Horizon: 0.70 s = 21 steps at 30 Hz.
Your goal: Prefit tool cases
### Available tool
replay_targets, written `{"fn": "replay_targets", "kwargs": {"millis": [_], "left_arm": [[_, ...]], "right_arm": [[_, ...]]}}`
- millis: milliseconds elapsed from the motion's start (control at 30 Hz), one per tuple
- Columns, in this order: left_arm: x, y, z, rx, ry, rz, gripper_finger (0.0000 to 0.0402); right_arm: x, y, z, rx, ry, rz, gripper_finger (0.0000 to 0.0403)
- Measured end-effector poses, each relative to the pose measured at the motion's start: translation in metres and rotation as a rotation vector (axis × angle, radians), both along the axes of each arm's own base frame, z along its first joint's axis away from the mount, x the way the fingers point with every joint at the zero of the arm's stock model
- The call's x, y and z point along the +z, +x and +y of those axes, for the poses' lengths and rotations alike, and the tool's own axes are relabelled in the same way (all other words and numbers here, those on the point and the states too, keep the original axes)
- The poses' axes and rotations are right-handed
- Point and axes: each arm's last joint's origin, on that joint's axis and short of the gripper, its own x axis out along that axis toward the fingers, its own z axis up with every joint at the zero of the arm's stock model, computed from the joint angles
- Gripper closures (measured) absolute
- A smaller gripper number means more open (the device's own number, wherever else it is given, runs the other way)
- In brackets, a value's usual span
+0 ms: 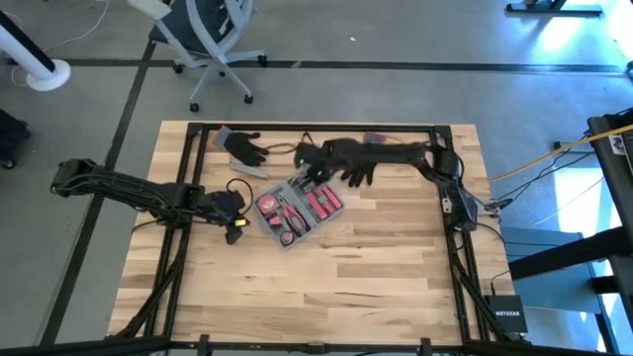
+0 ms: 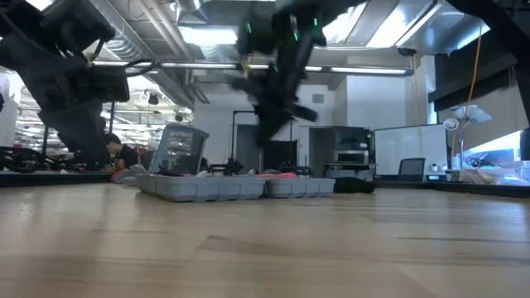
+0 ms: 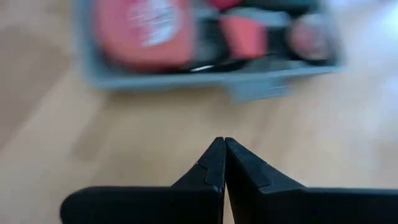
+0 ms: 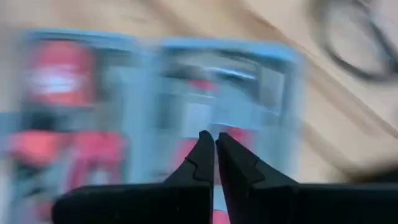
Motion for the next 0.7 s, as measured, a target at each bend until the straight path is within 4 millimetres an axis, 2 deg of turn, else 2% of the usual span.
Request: {"fn": "replay_targets", "kwargs": {"millis": [67, 167, 300, 433, 567, 700], "left_arm": [[-0.004, -0.005, 0.002, 0.068, 0.037, 0.055, 0.0402], [-0.01, -0.016, 0.006, 0.222, 0.076, 0.172, 0.0401], [-0.016, -0.026, 0.009, 0.347, 0.091, 0.25, 0.0401], [-0.024, -0.025, 0.008, 0.39, 0.024, 0.194, 0.0402], [-0.031, -0.022, 0.008, 0.448, -0.04, 0.118, 0.0401], [-0.033, -0.022, 0.009, 0.51, -0.073, 0.078, 0.0402]], "right_arm": [[-0.008, -0.013, -0.024, -0.089, -0.007, 0.068, 0.0398], [-0.006, -0.02, -0.054, -0.167, -0.038, 0.048, 0.0401], [-0.012, -0.026, -0.069, -0.248, 0.002, 0.054, 0.0402], [-0.021, -0.024, -0.069, -0.241, 0.037, 0.06, 0.0403], [-0.038, -0.018, -0.057, -0.232, 0.074, 0.102, 0.0403], [-0.041, -0.011, -0.047, -0.206, 0.071, 0.097, 0.0403]]}}
